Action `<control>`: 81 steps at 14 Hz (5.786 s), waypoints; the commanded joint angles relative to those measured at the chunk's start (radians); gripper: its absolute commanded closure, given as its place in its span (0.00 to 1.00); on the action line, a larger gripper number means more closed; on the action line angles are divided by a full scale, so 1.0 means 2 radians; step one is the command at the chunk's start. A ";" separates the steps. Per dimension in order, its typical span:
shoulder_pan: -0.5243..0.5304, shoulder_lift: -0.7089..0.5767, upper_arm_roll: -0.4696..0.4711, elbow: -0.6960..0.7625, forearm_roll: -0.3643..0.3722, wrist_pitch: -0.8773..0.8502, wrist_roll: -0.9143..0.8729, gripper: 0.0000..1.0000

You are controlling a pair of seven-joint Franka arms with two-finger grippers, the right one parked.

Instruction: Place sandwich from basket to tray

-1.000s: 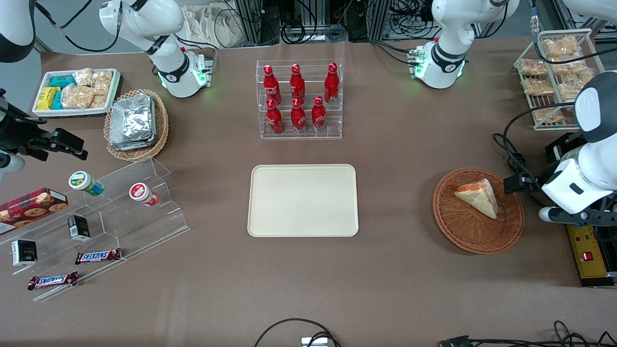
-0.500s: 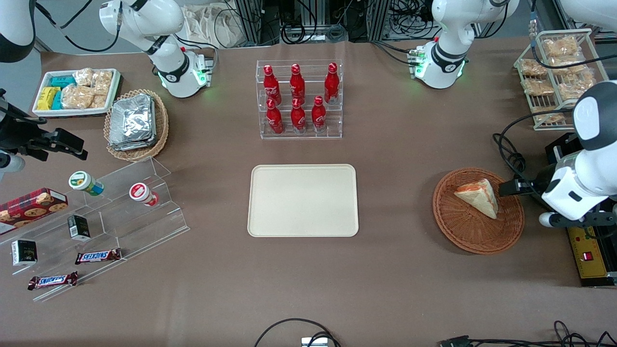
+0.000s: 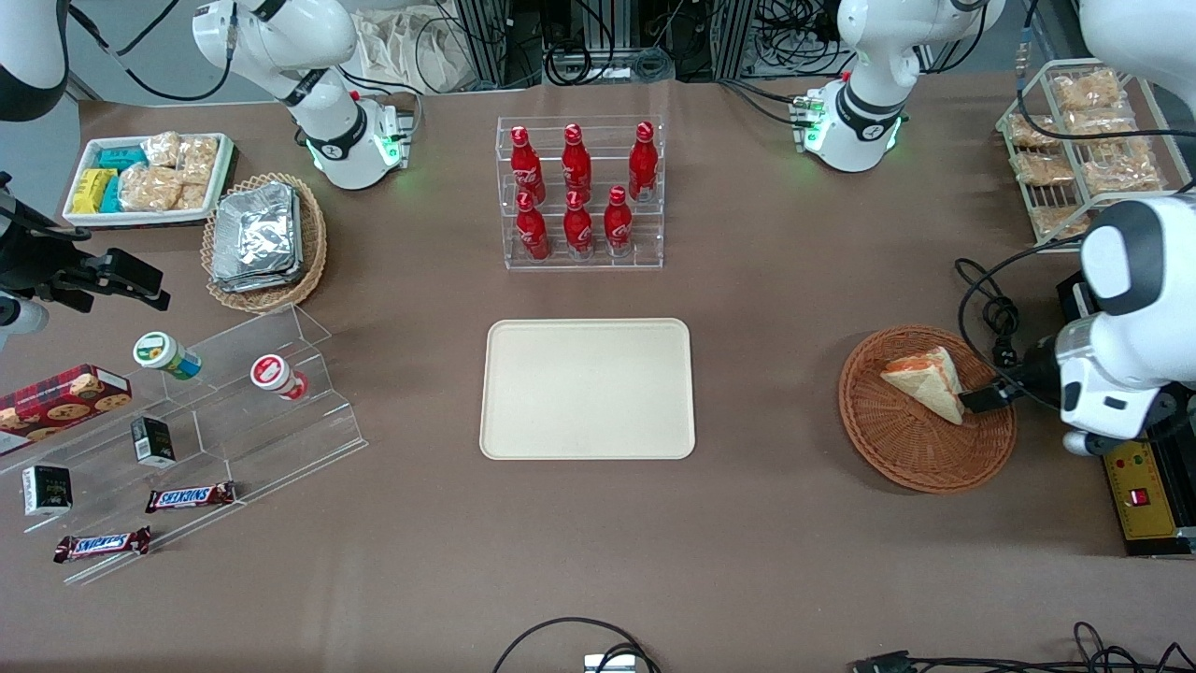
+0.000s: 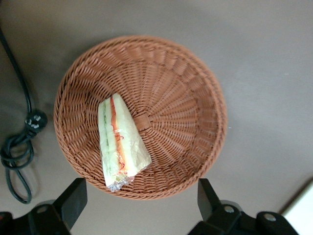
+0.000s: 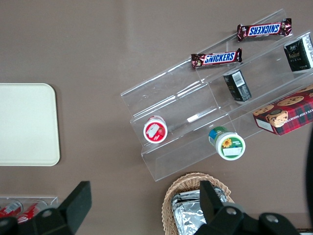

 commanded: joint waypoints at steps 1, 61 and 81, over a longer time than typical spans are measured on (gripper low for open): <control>0.002 -0.038 -0.001 -0.099 0.011 0.078 -0.057 0.00; -0.222 0.211 -0.153 0.187 0.096 -0.005 -0.162 1.00; -0.226 0.068 -0.067 0.173 0.103 -0.082 -0.169 0.00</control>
